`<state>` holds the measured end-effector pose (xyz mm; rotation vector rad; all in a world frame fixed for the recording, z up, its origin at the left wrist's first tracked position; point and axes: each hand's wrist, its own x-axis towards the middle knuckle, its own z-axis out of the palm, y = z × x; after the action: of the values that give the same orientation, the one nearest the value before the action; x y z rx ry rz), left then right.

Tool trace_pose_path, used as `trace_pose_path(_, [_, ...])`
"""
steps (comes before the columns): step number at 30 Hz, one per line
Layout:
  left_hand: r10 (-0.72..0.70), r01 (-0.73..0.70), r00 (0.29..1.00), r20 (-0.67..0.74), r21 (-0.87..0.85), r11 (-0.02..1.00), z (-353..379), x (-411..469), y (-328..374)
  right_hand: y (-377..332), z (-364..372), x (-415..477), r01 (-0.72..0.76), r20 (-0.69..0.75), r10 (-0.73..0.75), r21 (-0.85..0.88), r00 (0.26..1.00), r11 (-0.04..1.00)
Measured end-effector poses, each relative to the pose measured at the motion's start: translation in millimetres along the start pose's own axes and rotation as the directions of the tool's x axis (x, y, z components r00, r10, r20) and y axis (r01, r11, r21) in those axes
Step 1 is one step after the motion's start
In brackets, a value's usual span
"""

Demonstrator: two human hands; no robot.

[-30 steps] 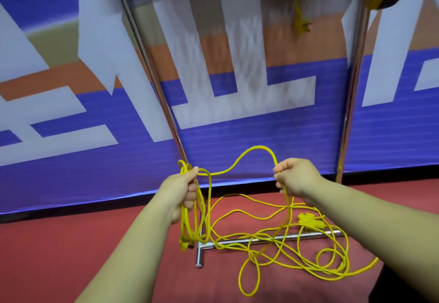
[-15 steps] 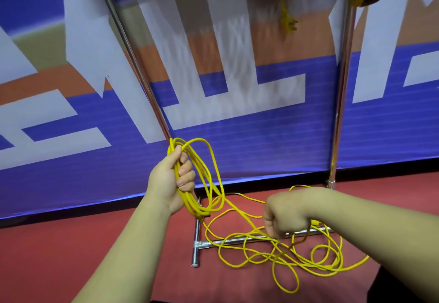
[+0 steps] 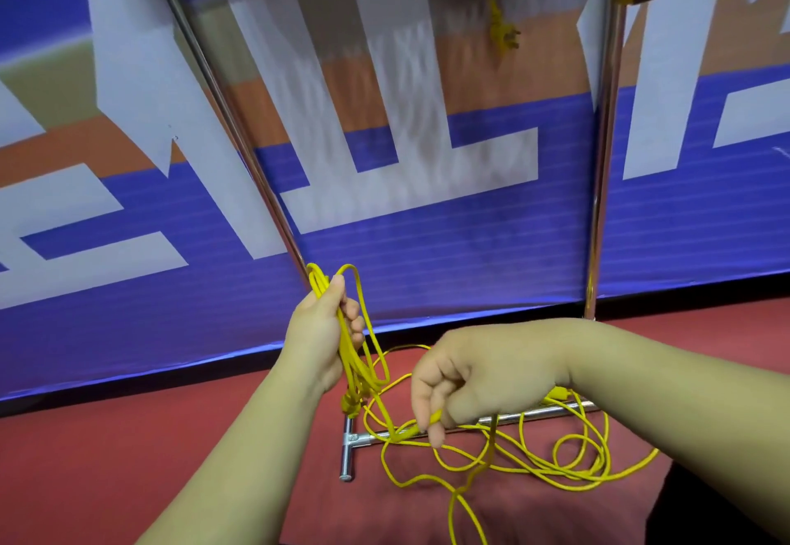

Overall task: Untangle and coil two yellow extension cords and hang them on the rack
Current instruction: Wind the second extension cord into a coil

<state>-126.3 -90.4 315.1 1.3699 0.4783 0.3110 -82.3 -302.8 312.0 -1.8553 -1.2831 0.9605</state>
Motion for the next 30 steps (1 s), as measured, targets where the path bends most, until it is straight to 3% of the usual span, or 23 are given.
trace_pose_path(4, [-0.045,0.040,0.994,0.097,0.050,0.998,11.3,-10.6,-1.4,-13.9,-3.9,-6.2,0.074,-0.068,-0.067,0.106,0.995,0.992])
trace_pose_path(6, [-0.075,0.063,0.984,0.159,0.078,0.995,15.4,-13.6,-1.5,-17.1,-7.4,-10.6,0.106,-0.182,-0.074,0.171,0.980,0.980])
trace_pose_path(10, [-0.134,0.105,0.954,0.267,0.118,0.987,25.3,-23.7,-2.1,-15.7,-14.7,-13.0,0.177,-0.511,-0.103,0.097,0.853,0.979])
trace_pose_path(13, [-0.185,0.154,0.932,0.311,0.121,0.981,32.1,-32.3,2.6,-8.1,-21.9,-10.6,0.179,-0.663,-0.125,0.015,0.739,0.984])
trace_pose_path(16, [-0.219,0.184,0.904,0.367,0.129,0.974,36.2,-38.4,7.2,-1.8,-27.2,-8.9,0.135,-0.745,-0.101,-0.014,0.659,0.991])
trace_pose_path(21, [-0.237,0.188,0.853,0.464,0.149,0.971,37.6,-42.8,10.3,4.7,-32.1,-7.7,0.063,-0.802,-0.056,-0.023,0.595,0.998])
trace_pose_path(23, [-0.214,0.169,0.866,0.452,0.139,0.976,34.9,-41.3,14.3,4.3,-33.7,-8.5,0.071,-0.791,-0.037,0.008,0.610,0.997])
trace_pose_path(26, [-0.138,0.117,0.895,0.424,0.074,0.990,28.9,-37.2,25.6,4.6,-33.7,-9.9,0.166,-0.693,-0.037,0.119,0.720,0.979])
trace_pose_path(30, [-0.080,0.160,0.908,0.410,-0.163,0.974,9.1,-25.0,44.3,13.5,-30.6,-12.8,0.177,-0.550,-0.017,0.239,0.835,0.955])
